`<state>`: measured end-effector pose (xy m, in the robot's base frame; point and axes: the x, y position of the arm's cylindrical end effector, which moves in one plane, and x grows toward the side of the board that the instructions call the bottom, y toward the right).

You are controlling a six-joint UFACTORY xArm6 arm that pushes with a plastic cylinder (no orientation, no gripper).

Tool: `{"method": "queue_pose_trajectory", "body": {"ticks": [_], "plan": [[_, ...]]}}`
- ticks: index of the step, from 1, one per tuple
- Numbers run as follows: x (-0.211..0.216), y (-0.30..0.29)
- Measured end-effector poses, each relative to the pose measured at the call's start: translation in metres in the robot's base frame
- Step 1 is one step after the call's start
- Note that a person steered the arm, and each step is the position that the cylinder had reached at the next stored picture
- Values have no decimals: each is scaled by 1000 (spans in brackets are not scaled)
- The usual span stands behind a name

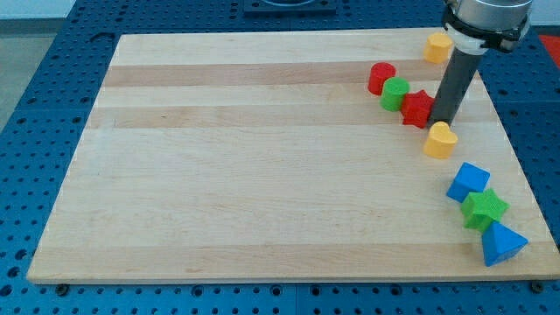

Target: Point your arm at the bottom right of the board

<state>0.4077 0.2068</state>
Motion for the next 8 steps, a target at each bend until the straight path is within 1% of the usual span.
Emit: {"method": "queue_pose_trajectory", "body": {"ticks": [1,3,4,6,8], "plan": [[-4,-1],[32,52],[75,51],[110,55],[128,65]]}}
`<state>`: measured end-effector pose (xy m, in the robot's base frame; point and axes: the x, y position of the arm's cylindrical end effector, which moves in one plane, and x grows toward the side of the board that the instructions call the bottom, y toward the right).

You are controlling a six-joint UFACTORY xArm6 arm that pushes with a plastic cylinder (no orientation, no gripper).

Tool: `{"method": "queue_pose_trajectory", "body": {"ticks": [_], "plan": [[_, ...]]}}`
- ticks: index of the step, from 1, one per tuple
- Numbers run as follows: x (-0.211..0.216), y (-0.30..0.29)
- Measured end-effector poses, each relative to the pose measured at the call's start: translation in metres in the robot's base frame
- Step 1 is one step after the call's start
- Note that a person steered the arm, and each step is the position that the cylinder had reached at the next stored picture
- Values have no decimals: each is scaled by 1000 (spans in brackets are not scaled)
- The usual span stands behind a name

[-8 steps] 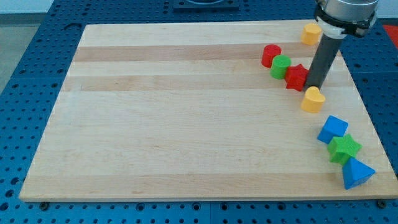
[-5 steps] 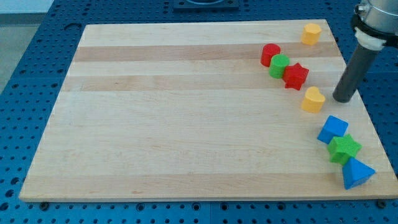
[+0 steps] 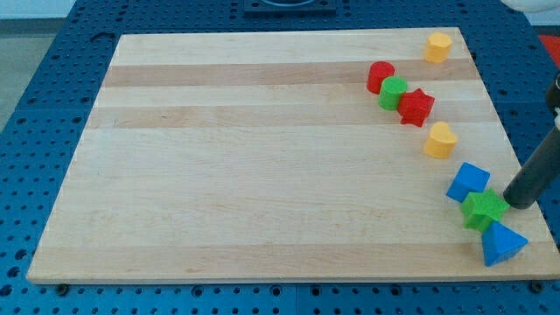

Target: Point your arm at the bottom right of the board

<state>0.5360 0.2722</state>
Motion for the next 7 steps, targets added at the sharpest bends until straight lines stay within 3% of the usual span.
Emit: {"method": "queue_pose_trajectory", "body": {"ticks": [3,4,7], "plan": [[31,12],[67,18],[82,-1]]}}
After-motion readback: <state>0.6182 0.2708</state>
